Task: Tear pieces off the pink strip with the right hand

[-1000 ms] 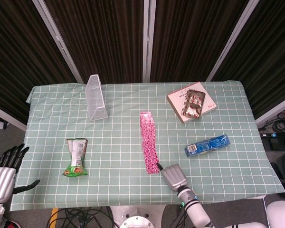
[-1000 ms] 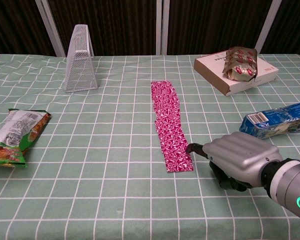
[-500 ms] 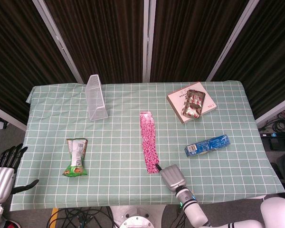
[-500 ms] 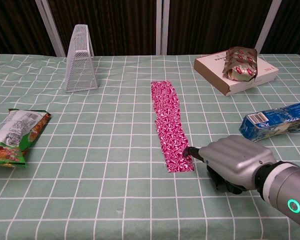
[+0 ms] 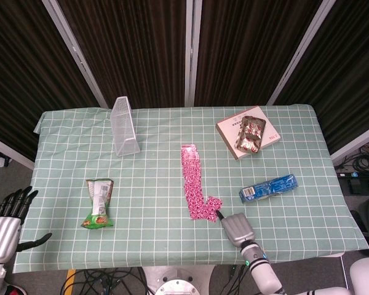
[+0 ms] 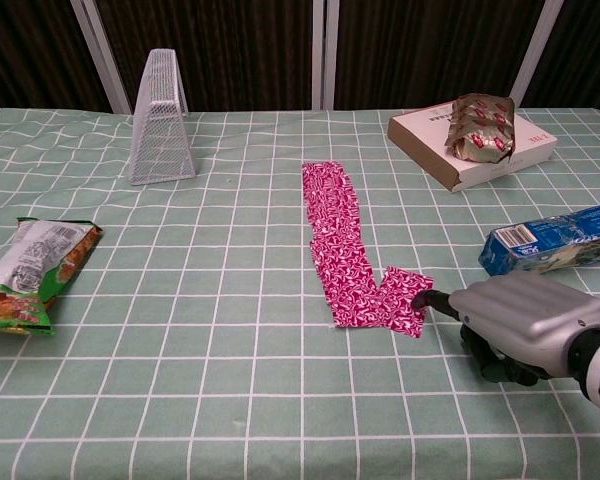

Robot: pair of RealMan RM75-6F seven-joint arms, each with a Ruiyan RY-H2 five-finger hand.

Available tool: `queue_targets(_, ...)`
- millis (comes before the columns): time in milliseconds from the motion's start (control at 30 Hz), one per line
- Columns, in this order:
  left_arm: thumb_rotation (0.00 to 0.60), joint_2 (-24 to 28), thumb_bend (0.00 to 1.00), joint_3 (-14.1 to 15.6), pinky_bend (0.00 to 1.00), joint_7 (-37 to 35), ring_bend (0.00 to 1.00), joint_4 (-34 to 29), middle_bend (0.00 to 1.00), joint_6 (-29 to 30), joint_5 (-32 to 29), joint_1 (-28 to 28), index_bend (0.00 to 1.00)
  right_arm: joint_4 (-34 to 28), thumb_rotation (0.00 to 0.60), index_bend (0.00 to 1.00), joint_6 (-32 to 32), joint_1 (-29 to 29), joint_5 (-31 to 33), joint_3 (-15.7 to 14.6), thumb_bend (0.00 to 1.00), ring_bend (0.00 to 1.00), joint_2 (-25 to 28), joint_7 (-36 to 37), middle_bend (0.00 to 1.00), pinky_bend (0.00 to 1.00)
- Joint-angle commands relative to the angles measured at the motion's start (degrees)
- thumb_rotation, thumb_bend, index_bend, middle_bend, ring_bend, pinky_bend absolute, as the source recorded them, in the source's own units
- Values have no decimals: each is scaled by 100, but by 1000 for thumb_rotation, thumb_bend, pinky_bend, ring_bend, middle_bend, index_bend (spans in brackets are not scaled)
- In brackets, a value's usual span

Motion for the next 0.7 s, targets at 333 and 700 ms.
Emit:
queue_targets(333, 490, -18, 15, 0, 88, 50, 0, -27, 8, -31, -11, -13, 59, -65, 600, 136, 81, -162, -58, -134, 1000, 762, 458, 379, 890, 691)
queue_targets(700, 494, -2, 14, -8, 88, 55, 0, -51, 8, -6, 13, -18, 59, -250, 600, 142, 116, -110, -888, -26, 1000, 762, 291, 602, 890, 691)
